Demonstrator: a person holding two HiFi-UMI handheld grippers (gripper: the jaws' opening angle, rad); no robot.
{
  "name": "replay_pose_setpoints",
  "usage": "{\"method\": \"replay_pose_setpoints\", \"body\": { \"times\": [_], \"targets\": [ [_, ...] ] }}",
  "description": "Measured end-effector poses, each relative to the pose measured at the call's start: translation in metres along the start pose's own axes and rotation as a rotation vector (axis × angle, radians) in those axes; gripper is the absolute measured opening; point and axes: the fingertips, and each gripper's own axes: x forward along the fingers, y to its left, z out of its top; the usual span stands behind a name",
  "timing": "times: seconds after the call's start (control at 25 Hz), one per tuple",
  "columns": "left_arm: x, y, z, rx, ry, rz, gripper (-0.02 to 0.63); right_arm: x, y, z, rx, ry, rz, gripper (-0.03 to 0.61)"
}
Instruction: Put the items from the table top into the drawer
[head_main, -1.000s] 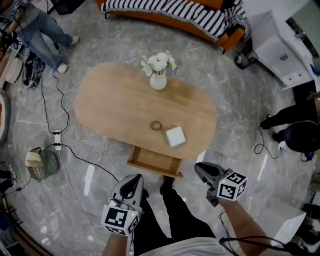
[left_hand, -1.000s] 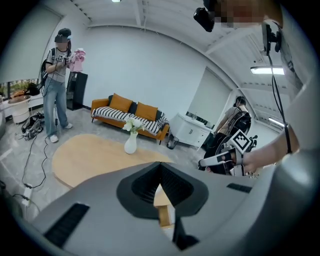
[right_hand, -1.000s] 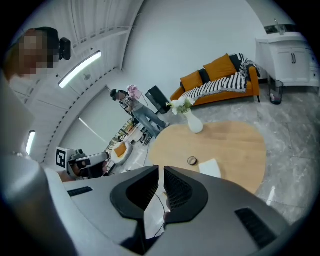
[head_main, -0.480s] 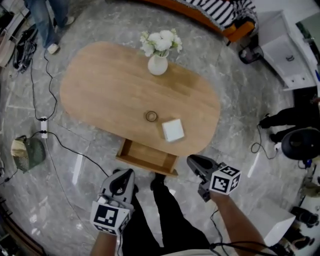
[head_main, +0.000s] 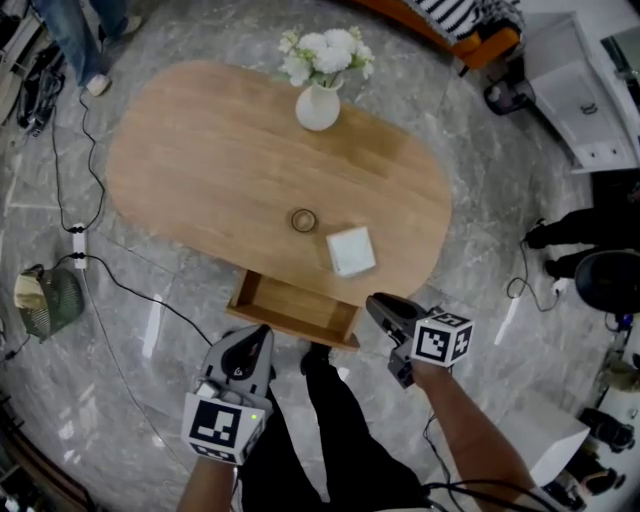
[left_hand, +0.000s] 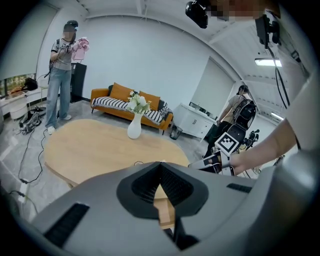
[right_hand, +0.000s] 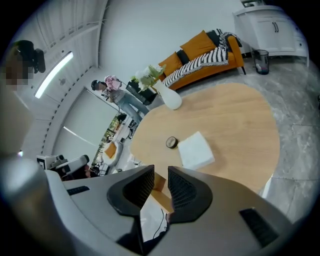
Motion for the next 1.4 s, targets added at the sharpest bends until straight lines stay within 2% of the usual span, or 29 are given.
{"method": "replay_pose_setpoints", "body": {
  "times": [0.32, 0.52, 0.64, 0.8, 1.08, 1.28, 1.36, 1.4],
  "targets": [
    [0.020, 0.014, -0.030, -0.043, 0.012, 0.019, 0.000, 0.027, -0.042, -0.011, 0.061, 0.019, -0.058, 0.107],
    [0.026, 0.016, -0.050, -0.073, 0.027, 0.029, 0.000, 0.046, -0.062, -0.018, 0.135, 0.025, -0.055, 0.129],
    [0.032, 0.023, -0.062, -0.061, 0.040, 0.042, 0.000, 0.058, -0.070, -0.020, 0.151, 0.025, -0.059, 0.130],
    [0.041, 0.027, -0.075, -0.090, 0.047, 0.040, 0.000, 0.071, -0.078, -0.027, 0.181, 0.037, -0.055, 0.149],
    [0.049, 0.024, -0.084, -0.105, 0.031, 0.038, 0.000, 0.087, -0.089, -0.023, 0.329, -0.012, -0.025, 0.183],
    [0.050, 0.022, -0.088, -0.118, 0.040, 0.027, 0.000, 0.093, -0.094, -0.022, 0.450, -0.026, -0.046, 0.183],
    [0.051, 0.023, -0.088, -0.119, 0.048, 0.035, 0.000, 0.095, -0.098, -0.022, 0.513, -0.042, -0.053, 0.175],
    [0.051, 0.024, -0.089, -0.123, 0.049, 0.036, 0.000, 0.096, -0.100, -0.021, 0.537, -0.054, -0.050, 0.145]
  ]
}}
